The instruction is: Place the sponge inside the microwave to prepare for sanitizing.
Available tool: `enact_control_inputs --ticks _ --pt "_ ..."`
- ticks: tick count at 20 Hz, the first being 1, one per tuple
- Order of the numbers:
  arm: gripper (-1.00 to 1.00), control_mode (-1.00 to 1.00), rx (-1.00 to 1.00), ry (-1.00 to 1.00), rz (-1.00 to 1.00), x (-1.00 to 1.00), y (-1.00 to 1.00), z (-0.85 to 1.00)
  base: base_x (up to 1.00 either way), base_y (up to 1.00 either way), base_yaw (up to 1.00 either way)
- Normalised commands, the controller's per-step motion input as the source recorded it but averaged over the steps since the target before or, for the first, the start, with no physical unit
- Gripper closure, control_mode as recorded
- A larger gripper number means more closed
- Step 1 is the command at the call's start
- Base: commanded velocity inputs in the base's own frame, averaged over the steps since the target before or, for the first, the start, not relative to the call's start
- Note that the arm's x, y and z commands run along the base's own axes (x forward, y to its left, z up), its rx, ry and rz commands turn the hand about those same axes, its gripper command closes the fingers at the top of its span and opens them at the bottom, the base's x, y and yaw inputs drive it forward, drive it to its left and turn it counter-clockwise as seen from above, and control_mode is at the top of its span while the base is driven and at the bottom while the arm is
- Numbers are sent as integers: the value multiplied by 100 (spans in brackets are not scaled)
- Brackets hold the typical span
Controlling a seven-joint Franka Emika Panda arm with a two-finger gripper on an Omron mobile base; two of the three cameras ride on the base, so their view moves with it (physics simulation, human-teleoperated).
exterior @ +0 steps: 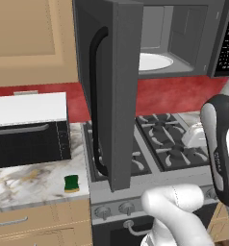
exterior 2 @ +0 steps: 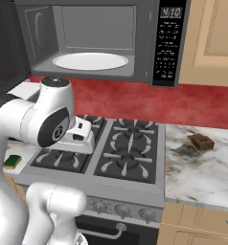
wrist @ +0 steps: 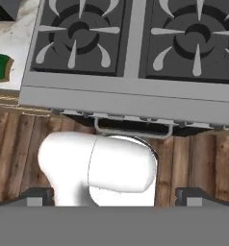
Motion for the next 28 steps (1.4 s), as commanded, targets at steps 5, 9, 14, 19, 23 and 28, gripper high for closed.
enact_control_inputs --ticks 5,9,14,19,23,28 --pt "-100 -100 -2 -21 0 35 27 -37 0 0 0" --pt "-100 -100 3 0 -4 36 29 -35 0 0 0" --pt "-100 -100 7 1 0 36 38 -53 0 0 0" --pt "-100 -100 10 2 0 18 39 -46 0 0 0" --pt "-100 -100 11 1 0 5 60 -22 0 0 0" --pt "-100 -100 0 -6 0 0 78 -3 0 0 0"
